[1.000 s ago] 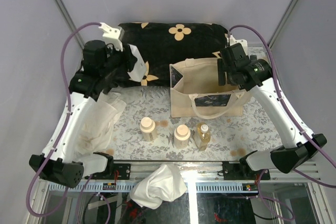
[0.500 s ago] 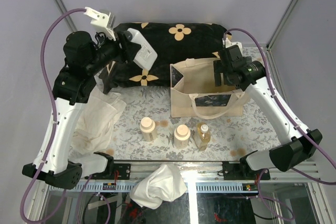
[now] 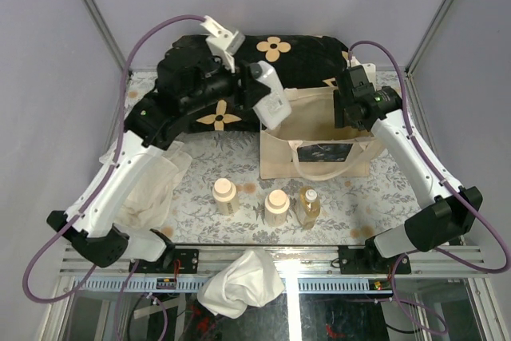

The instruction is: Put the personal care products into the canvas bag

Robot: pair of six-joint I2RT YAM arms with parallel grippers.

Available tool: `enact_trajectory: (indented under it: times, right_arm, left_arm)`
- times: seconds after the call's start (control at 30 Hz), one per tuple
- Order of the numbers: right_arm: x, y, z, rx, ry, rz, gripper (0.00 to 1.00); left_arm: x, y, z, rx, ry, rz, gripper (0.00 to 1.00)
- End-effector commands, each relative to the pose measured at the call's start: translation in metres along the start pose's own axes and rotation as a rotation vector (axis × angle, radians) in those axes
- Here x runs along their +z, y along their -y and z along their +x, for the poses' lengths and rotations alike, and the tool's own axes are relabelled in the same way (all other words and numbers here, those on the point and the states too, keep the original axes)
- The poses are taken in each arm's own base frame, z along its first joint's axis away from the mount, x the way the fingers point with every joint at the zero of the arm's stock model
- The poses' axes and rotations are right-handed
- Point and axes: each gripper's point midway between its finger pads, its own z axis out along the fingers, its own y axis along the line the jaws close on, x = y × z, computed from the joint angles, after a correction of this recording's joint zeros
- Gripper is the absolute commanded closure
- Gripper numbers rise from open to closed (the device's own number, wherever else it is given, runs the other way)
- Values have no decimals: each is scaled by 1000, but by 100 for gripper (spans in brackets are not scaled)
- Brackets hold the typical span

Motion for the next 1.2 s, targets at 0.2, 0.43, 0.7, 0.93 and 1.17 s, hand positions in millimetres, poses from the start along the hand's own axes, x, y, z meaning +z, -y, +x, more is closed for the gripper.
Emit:
enact_trajectory:
  times: [0.2,0.43,0.7,0.93,1.17]
  right_arm:
    - [-2,25,-9,28,33,94,1]
    - [-3,31,-10,48,29,105,1]
    - [-7,34,-14,55,32,106,1]
    - [-9,37,-16,49,36,115,1]
    - [-9,37,-16,52,35,115,1]
  left_arm:
    - [21,94,-94,99,336,227,100]
    - [66,72,-54,100,253,115,100]
    - [101,35,10,121,170,-48,100]
    - [134,28,58,160,125,-86,100]
    - [153,17,107,152,90,-151,100]
